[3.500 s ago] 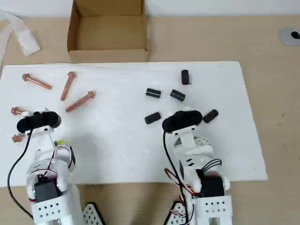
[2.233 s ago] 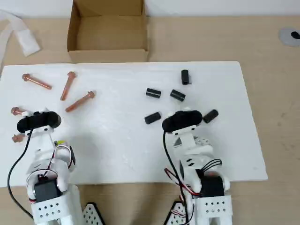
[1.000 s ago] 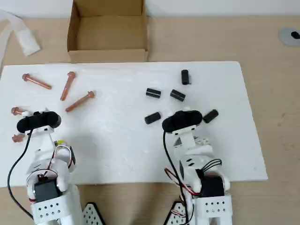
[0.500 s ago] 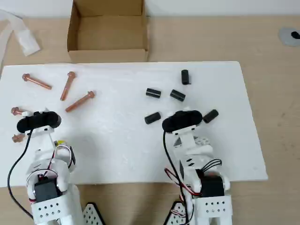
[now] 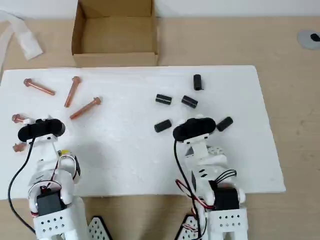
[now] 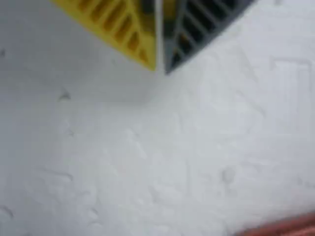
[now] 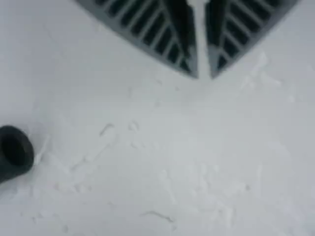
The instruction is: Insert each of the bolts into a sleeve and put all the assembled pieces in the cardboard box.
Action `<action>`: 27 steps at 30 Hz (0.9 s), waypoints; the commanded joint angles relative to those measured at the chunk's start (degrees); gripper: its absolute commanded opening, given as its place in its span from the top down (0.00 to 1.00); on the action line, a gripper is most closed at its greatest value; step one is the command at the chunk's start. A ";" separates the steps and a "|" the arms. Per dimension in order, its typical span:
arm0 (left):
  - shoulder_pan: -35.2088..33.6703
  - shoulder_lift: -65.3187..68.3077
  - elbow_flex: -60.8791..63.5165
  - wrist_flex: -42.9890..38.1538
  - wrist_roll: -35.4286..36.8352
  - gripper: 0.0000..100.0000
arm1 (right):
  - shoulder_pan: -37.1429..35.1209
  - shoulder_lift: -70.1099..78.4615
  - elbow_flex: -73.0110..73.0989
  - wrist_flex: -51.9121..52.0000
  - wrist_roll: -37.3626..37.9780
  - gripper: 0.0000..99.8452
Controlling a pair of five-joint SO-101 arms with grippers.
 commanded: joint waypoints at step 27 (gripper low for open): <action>-0.18 -0.40 0.26 -1.32 -0.26 0.99 | 0.48 -6.37 -0.75 0.00 -0.18 0.99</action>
